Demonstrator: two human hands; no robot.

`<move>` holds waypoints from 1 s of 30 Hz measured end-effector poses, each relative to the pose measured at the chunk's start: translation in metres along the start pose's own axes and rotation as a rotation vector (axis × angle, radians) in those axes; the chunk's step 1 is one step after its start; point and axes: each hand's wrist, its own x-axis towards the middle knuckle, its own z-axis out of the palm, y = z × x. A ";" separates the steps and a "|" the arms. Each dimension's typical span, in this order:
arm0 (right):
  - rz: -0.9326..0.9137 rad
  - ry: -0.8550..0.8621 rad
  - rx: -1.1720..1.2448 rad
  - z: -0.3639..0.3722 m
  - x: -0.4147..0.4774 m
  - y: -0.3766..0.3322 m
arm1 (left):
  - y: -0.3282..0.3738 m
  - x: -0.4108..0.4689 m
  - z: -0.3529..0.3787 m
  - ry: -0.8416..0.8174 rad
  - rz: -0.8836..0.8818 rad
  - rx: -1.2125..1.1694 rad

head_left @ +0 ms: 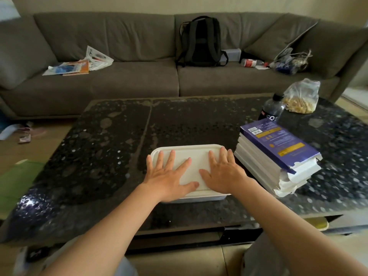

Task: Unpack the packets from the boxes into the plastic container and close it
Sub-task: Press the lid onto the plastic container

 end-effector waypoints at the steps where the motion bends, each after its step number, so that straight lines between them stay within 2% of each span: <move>1: 0.008 0.023 0.020 -0.005 0.003 0.000 | -0.001 0.001 -0.003 0.007 0.004 -0.013; 4: 0.017 0.074 0.096 -0.016 0.010 0.001 | -0.006 0.008 -0.008 0.084 0.025 -0.029; 7: 0.003 0.048 0.090 -0.013 0.016 0.002 | -0.007 0.014 -0.005 0.124 0.050 -0.009; 13: 0.015 0.109 0.064 0.000 0.023 0.004 | -0.009 0.023 -0.001 0.094 0.065 0.009; 20: 0.001 0.053 0.025 -0.005 0.021 0.004 | -0.010 0.019 -0.003 0.103 0.073 -0.027; 24: -0.085 0.104 0.007 -0.002 0.000 -0.002 | -0.008 -0.005 -0.003 0.109 0.102 -0.106; 27: -0.161 0.044 -0.041 0.006 -0.013 -0.008 | -0.001 -0.021 0.004 0.046 0.116 -0.087; 30: -0.154 0.006 -0.091 0.007 -0.013 -0.010 | 0.002 -0.021 0.007 0.024 0.092 -0.031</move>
